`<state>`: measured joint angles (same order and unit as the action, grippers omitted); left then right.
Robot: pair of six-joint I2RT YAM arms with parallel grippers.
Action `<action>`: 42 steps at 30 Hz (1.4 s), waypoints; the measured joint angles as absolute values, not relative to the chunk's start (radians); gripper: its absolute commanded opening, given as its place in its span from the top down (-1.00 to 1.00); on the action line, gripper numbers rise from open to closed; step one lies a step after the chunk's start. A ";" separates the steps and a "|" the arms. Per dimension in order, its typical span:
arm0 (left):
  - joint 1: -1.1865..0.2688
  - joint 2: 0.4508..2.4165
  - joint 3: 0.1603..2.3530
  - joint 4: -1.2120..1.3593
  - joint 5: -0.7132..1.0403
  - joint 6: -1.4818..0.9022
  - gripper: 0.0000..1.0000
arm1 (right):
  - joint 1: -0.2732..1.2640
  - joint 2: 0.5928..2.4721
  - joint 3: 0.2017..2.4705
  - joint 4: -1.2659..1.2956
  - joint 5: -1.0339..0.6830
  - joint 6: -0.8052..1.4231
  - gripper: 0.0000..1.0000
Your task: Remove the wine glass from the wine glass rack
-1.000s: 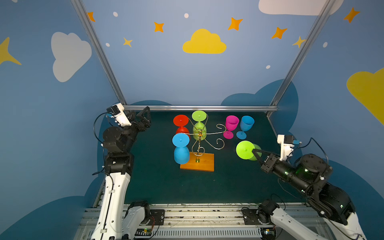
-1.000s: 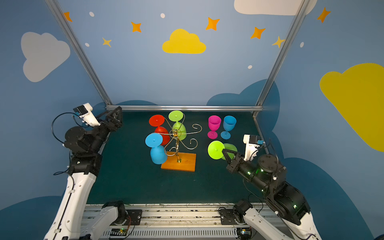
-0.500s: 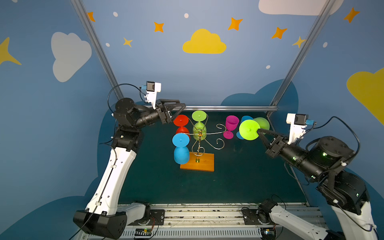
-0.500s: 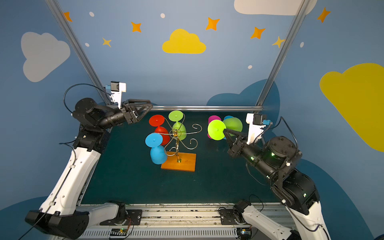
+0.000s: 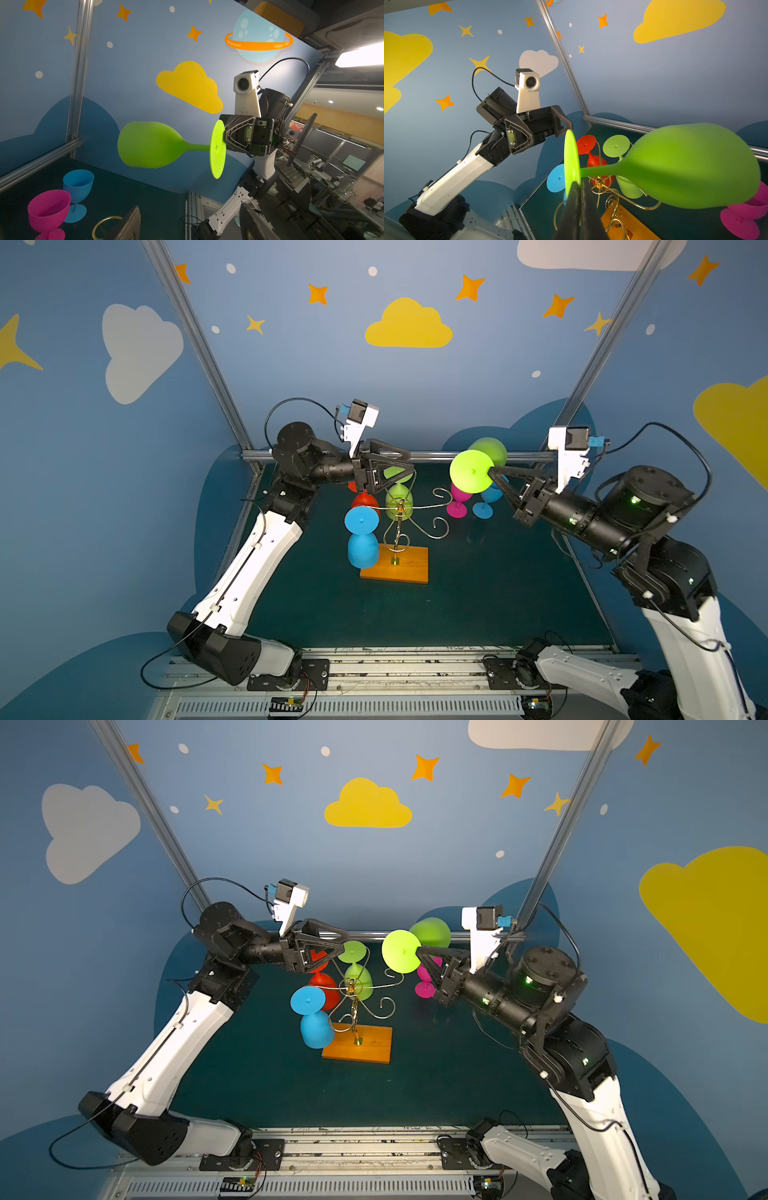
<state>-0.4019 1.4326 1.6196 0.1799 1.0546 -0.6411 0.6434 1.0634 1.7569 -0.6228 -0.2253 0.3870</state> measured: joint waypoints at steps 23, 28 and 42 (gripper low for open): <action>-0.505 1.519 1.709 0.205 1.111 -0.673 0.06 | 0.636 1.184 1.758 -0.488 -0.385 0.447 1.00; -0.502 1.520 1.720 0.223 1.115 -0.698 0.41 | 0.634 1.192 1.758 -0.479 -0.394 0.449 1.00; -0.454 1.541 1.721 0.304 1.084 -0.946 0.94 | 0.603 1.156 1.718 -0.476 -0.399 0.392 0.04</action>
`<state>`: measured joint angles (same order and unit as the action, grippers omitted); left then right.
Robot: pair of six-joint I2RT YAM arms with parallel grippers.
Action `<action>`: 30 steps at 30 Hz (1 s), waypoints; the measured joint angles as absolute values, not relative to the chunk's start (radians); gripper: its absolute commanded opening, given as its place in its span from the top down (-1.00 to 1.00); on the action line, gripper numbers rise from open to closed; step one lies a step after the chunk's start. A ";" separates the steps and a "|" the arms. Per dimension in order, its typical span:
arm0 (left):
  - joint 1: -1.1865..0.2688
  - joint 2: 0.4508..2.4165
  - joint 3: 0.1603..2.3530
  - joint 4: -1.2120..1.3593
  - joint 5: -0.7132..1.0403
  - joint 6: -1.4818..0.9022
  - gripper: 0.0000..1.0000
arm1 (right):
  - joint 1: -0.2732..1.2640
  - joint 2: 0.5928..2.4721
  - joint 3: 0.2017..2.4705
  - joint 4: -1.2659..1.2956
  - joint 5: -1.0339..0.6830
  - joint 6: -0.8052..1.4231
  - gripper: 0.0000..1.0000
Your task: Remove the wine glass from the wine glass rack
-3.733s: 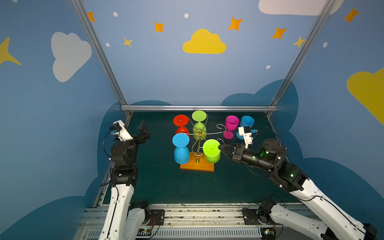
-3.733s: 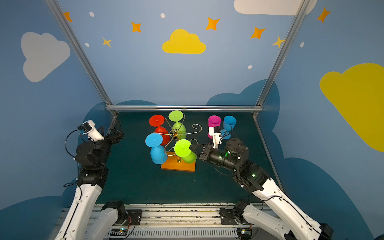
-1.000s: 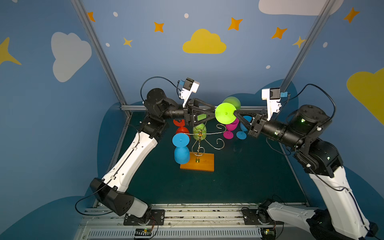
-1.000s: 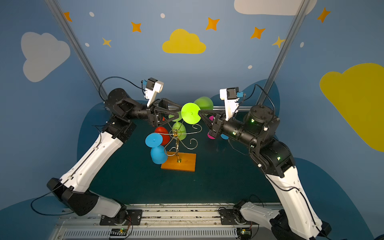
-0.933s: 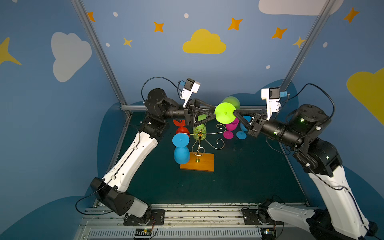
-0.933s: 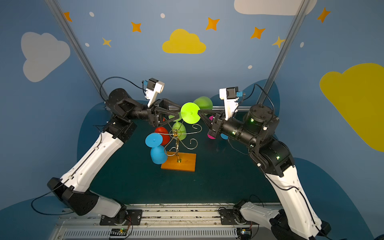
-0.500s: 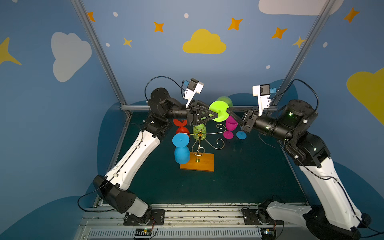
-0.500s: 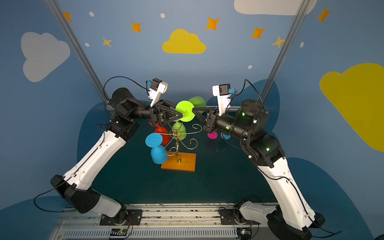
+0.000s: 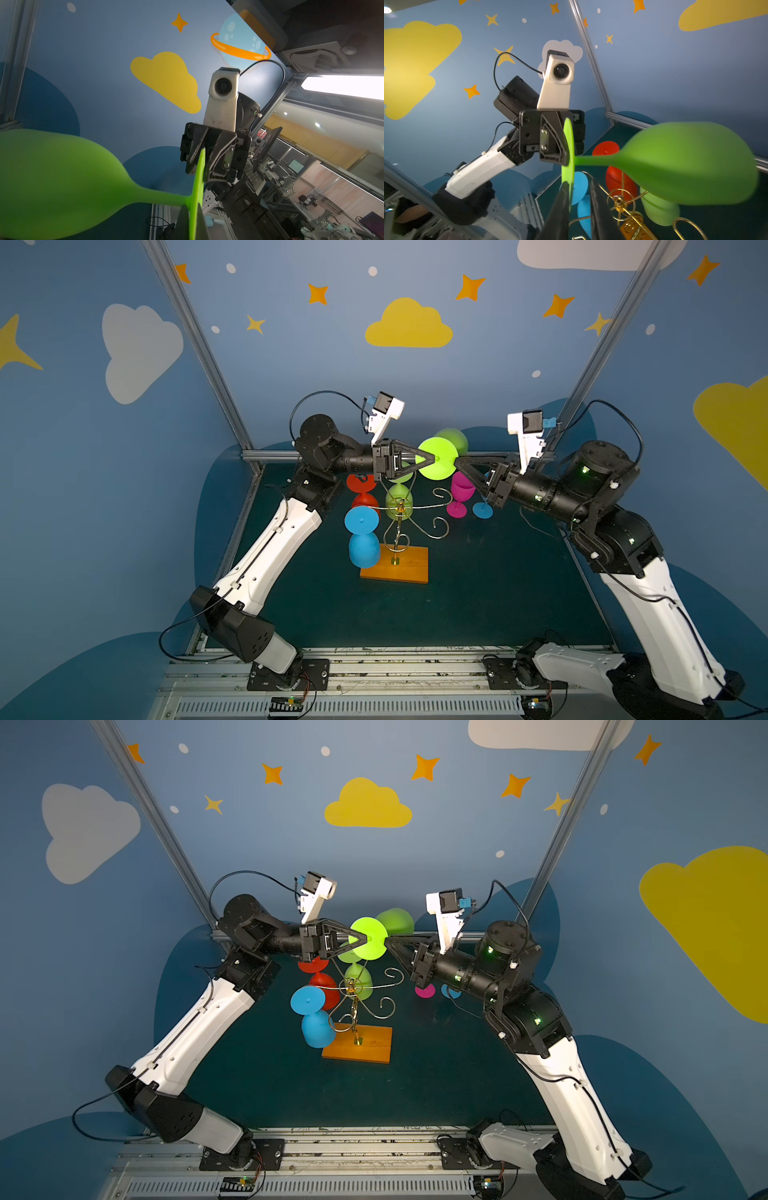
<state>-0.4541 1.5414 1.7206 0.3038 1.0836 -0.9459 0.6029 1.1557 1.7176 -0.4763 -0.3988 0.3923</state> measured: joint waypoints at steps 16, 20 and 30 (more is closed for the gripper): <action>-0.373 1.614 1.737 0.499 1.073 -1.382 0.94 | 0.571 1.025 1.526 -0.435 -0.239 -0.183 -0.79; -0.373 1.613 1.737 0.501 1.079 -1.409 0.94 | 0.557 1.100 1.525 -0.379 -0.273 -0.315 -0.81; -0.373 1.612 1.737 0.501 1.089 -1.438 0.94 | 0.503 1.274 1.583 -0.307 -0.430 -0.448 -0.81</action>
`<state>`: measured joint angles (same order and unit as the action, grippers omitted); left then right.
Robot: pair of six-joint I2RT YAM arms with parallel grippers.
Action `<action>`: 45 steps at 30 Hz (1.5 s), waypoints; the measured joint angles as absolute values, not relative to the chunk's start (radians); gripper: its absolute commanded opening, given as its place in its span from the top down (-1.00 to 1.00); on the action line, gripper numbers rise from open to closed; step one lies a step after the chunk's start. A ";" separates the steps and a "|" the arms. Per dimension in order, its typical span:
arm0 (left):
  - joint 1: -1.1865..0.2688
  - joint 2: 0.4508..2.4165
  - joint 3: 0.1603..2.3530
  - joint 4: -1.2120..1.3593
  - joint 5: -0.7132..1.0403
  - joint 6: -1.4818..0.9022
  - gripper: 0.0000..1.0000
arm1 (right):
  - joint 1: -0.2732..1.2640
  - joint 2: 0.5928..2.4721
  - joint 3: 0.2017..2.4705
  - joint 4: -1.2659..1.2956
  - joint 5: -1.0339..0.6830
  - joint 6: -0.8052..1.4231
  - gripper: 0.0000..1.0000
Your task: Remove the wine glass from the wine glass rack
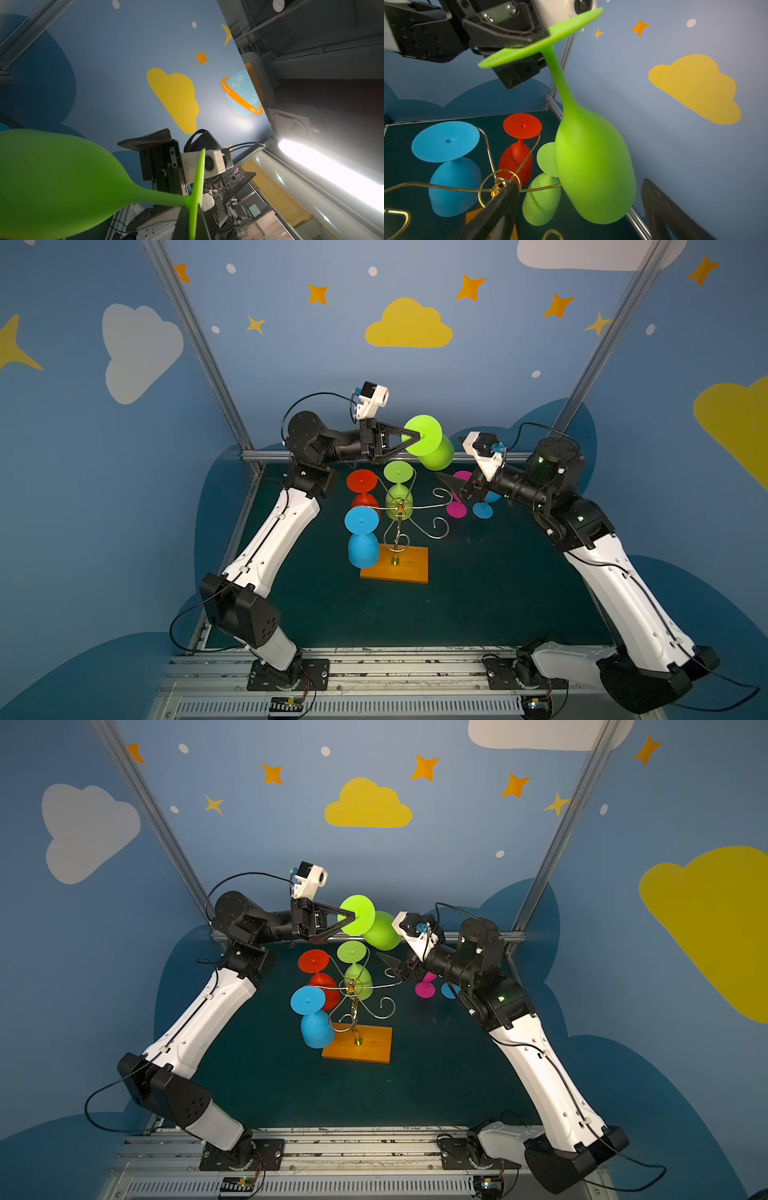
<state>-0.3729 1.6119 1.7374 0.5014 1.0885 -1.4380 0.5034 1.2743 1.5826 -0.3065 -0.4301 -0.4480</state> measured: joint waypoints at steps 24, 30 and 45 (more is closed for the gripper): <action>-0.374 1.591 1.737 0.524 1.090 -1.473 0.94 | 0.490 1.446 1.703 -0.252 -0.562 -0.436 -0.61; -0.373 1.591 1.737 0.508 1.077 -1.453 0.49 | 0.496 1.446 1.703 -0.279 -0.549 -0.420 -0.06; -0.339 1.484 1.713 0.042 0.798 -0.767 -0.40 | 0.499 1.279 1.685 -0.508 -0.276 -0.285 0.19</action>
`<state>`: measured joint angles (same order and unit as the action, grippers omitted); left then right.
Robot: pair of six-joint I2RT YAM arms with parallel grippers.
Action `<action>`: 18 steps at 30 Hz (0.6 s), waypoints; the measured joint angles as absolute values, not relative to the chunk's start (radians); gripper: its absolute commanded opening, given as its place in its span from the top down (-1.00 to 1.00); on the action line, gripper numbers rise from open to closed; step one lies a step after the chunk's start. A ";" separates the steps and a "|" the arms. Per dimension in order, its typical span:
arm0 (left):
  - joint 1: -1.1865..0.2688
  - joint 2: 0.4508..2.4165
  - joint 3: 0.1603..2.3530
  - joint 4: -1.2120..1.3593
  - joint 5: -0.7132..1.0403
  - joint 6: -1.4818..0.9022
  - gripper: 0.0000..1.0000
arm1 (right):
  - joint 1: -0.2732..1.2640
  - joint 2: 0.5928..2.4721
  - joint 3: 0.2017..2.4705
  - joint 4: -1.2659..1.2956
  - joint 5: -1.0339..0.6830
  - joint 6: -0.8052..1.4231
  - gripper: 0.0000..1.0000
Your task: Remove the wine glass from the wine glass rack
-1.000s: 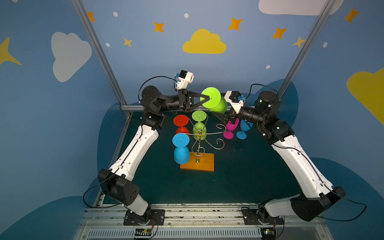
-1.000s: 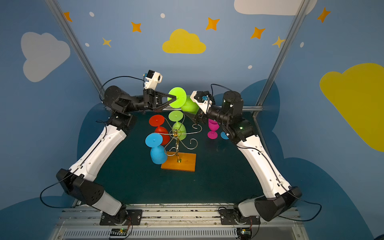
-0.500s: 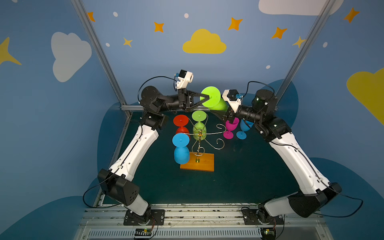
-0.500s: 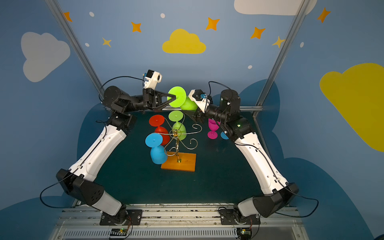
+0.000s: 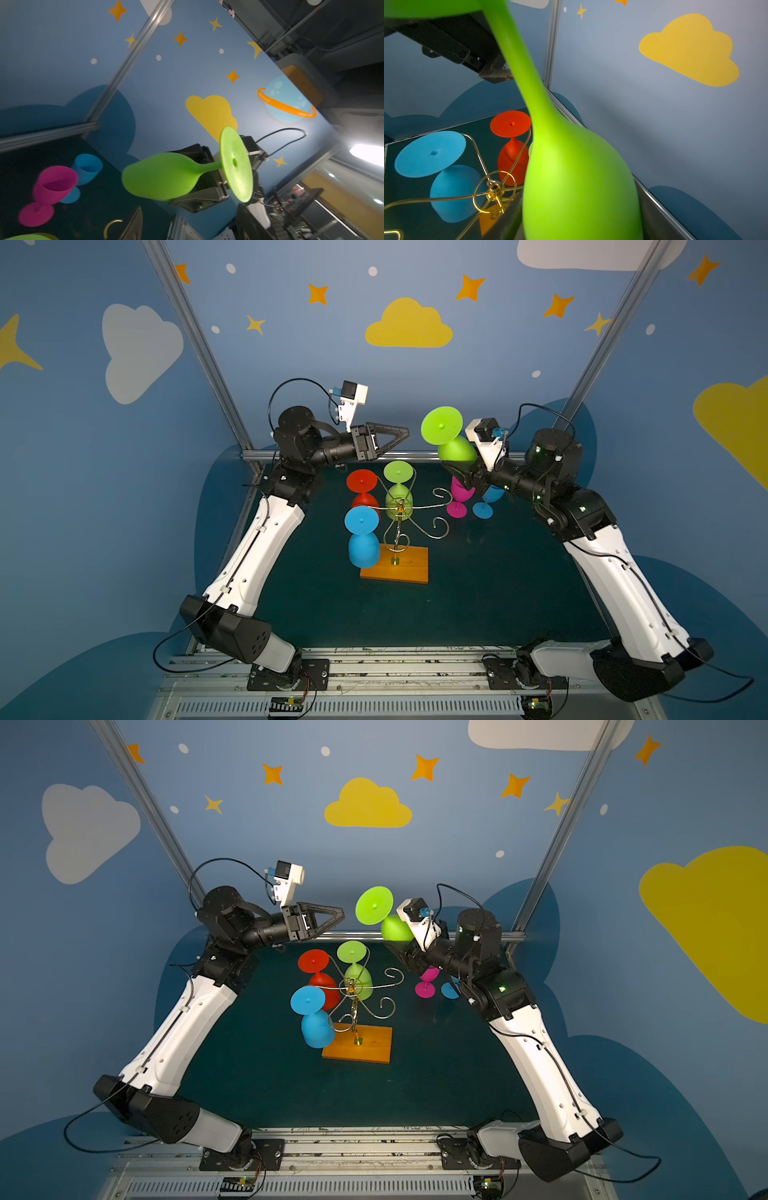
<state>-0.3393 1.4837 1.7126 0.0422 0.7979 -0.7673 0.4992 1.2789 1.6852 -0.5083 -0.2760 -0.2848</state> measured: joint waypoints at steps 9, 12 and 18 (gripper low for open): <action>-0.483 1.370 1.464 0.135 0.413 -0.060 -0.35 | 0.528 1.285 1.810 -0.809 -0.092 -0.197 0.25; -0.515 1.375 1.420 0.196 0.352 0.118 -0.32 | 0.548 1.298 1.859 -0.886 -0.054 -0.182 0.27; -0.545 1.382 1.412 0.305 0.292 0.343 -0.29 | 0.585 1.347 1.954 -0.988 -0.007 -0.157 0.30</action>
